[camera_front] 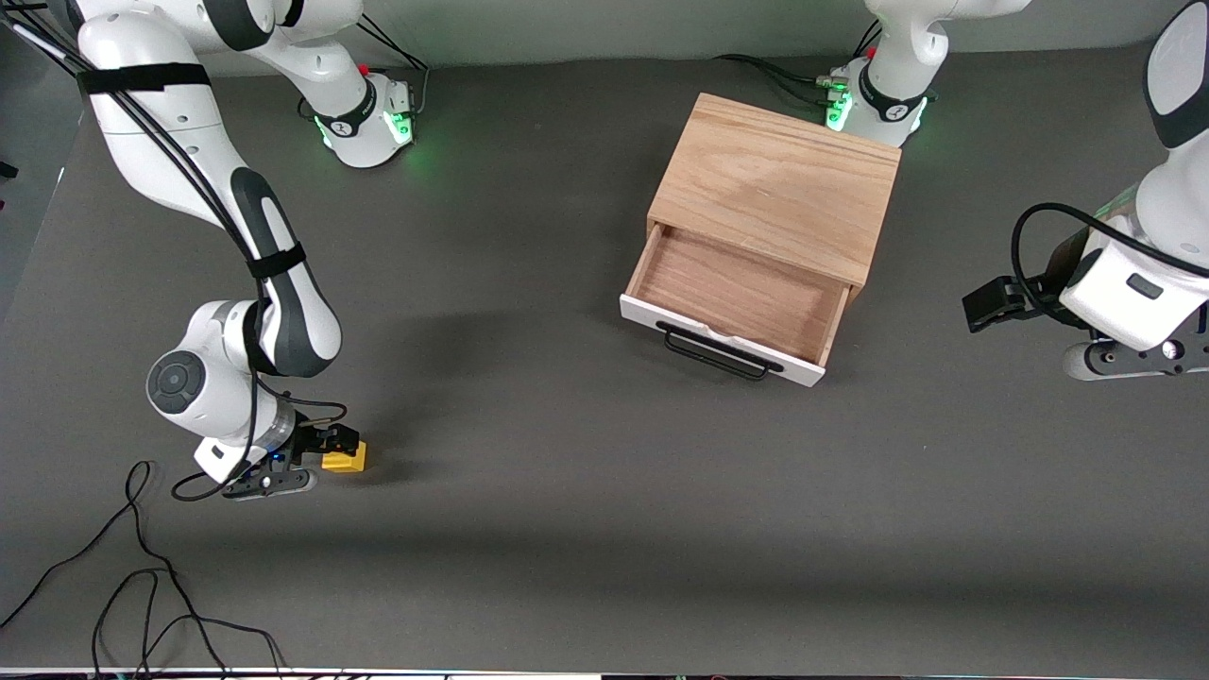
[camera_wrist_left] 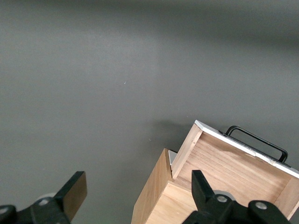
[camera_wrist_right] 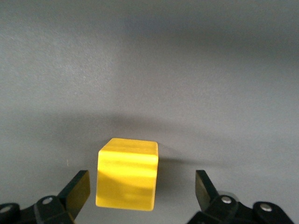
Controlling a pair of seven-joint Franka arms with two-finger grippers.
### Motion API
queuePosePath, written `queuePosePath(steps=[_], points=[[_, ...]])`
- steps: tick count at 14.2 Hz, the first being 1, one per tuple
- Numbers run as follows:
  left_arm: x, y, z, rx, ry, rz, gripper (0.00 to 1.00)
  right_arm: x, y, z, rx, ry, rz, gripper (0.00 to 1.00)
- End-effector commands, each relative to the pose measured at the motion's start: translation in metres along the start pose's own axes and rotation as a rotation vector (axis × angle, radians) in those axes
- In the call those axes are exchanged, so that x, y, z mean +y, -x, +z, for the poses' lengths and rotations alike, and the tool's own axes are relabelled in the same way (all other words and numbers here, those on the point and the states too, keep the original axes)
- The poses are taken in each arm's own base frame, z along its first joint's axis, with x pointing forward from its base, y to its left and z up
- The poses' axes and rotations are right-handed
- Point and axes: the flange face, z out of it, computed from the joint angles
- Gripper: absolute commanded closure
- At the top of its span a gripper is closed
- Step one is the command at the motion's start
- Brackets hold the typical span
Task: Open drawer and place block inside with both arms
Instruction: 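Reach the right gripper down to the yellow cube and grasp it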
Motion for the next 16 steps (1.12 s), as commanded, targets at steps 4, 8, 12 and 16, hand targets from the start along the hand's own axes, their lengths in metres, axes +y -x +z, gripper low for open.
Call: queuePosePath(steps=[4,8,12,16], points=[[-0.02,0.028,-0.013,0.062,-0.013,-0.011,0.0,-0.017,0.001,0.017,0.021,-0.041,0.051,0.0],[-0.023,0.048,-0.015,0.115,-0.01,-0.061,0.0,-0.017,-0.001,0.018,0.033,-0.036,0.048,0.36],[-0.01,0.058,-0.012,0.124,-0.01,-0.17,0.0,-0.02,-0.006,0.012,0.043,-0.039,0.046,0.76],[-0.023,0.054,-0.015,0.137,0.004,-0.114,0.0,-0.053,-0.021,-0.027,0.009,-0.072,0.087,0.83]])
